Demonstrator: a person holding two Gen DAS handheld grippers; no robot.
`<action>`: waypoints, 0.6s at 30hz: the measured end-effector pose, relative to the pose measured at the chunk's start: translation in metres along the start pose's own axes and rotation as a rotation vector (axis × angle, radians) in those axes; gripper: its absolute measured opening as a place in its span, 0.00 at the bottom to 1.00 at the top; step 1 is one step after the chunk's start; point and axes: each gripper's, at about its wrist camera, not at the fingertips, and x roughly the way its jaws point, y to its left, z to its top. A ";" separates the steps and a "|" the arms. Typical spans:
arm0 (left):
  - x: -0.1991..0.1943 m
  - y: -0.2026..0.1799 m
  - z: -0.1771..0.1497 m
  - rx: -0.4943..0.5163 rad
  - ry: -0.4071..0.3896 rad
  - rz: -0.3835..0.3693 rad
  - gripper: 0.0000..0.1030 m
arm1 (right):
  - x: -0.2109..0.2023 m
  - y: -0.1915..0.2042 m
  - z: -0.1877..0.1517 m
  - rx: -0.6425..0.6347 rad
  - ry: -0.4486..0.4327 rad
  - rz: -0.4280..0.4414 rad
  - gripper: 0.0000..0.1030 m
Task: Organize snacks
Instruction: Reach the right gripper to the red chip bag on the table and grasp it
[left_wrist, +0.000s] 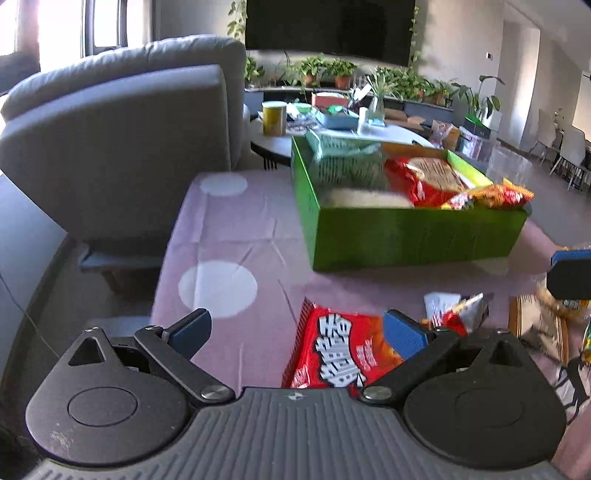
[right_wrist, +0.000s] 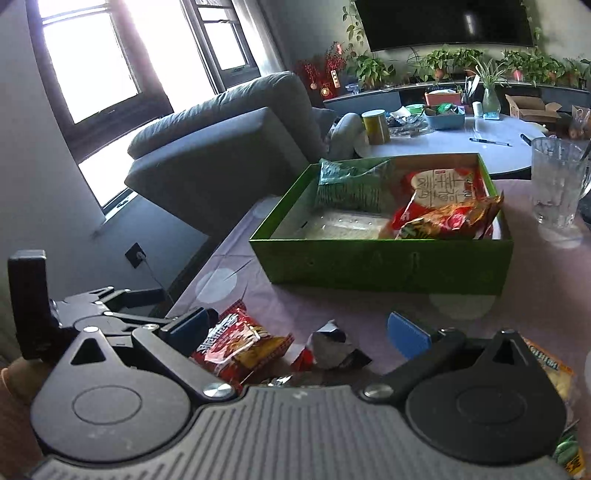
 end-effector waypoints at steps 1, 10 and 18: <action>0.001 -0.002 -0.002 0.003 0.007 -0.013 0.97 | 0.000 0.003 -0.001 -0.001 -0.003 -0.005 0.58; 0.005 -0.018 -0.024 0.021 0.069 -0.132 0.91 | 0.002 0.025 -0.017 -0.045 0.016 -0.015 0.58; -0.012 -0.037 -0.037 0.058 0.102 -0.206 0.91 | 0.009 0.028 -0.022 -0.046 0.048 -0.040 0.58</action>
